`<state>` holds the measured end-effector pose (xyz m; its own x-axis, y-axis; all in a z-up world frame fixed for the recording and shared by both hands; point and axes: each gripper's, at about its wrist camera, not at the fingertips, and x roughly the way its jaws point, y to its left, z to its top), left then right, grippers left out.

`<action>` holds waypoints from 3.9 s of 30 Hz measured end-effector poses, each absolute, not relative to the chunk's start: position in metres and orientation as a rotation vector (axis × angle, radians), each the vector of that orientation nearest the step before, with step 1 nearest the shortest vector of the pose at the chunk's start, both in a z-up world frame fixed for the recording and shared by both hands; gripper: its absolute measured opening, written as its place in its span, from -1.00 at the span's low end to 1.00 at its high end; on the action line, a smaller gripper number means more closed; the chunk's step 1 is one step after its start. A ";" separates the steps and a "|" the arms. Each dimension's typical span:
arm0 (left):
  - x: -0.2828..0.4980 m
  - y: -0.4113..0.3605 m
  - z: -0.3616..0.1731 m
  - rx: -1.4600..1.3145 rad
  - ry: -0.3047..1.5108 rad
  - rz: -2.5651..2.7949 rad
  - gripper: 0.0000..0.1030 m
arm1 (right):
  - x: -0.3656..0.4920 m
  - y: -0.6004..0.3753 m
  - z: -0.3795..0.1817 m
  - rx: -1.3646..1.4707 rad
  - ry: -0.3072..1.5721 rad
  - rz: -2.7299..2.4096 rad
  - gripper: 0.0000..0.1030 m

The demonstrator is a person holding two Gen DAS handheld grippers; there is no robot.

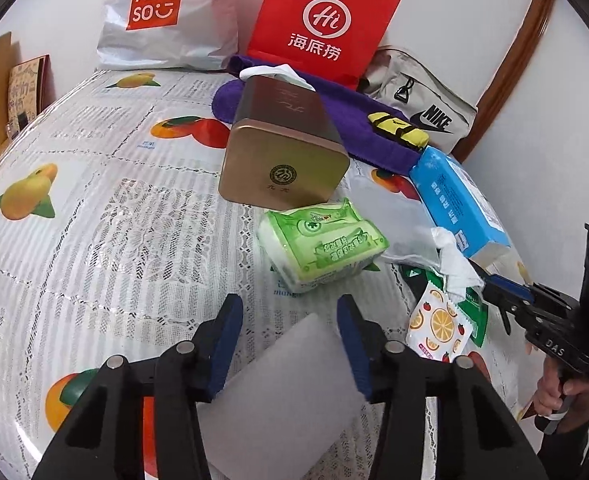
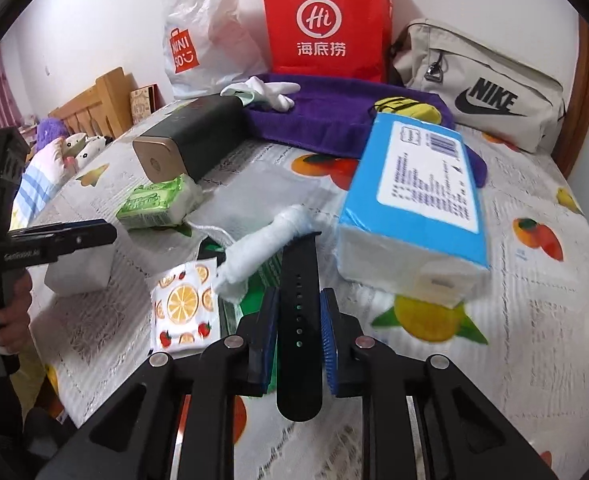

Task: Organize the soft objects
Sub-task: 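Close the left tool on the white sponge while the right tool grips the black watch strap, then carry the sponge in the left tool and the strap in the right tool onto the purple towel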

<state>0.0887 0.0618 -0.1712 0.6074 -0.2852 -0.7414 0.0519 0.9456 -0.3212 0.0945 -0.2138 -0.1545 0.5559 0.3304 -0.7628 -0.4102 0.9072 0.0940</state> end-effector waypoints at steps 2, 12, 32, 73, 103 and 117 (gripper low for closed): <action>0.088 0.061 -0.171 -0.277 0.902 -0.196 -0.12 | 0.089 -0.221 -0.152 -0.089 0.873 0.426 -0.61; 0.076 0.053 -0.172 -0.203 0.911 -0.228 0.25 | 0.061 -0.248 -0.164 -0.081 0.899 0.356 -0.60; 0.043 0.061 -0.149 -0.147 0.885 -0.219 0.59 | 0.023 -0.267 -0.162 -0.103 0.875 0.318 -0.60; 0.051 0.034 -0.153 -0.053 0.868 -0.145 0.12 | 0.057 -0.250 -0.170 -0.092 0.896 0.298 -0.59; 0.139 0.040 -0.074 -0.212 0.806 -0.147 0.12 | 0.126 -0.253 -0.063 -0.031 0.726 0.388 -0.59; 0.197 0.030 -0.058 -0.192 0.807 -0.121 0.13 | 0.190 -0.243 -0.053 -0.040 0.730 0.400 -0.59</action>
<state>0.1973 0.0299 -0.0575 0.6860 -0.1805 -0.7049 0.0342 0.9757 -0.2166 0.1902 -0.2435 -0.0527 0.6729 0.3414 -0.6562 -0.3688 0.9238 0.1024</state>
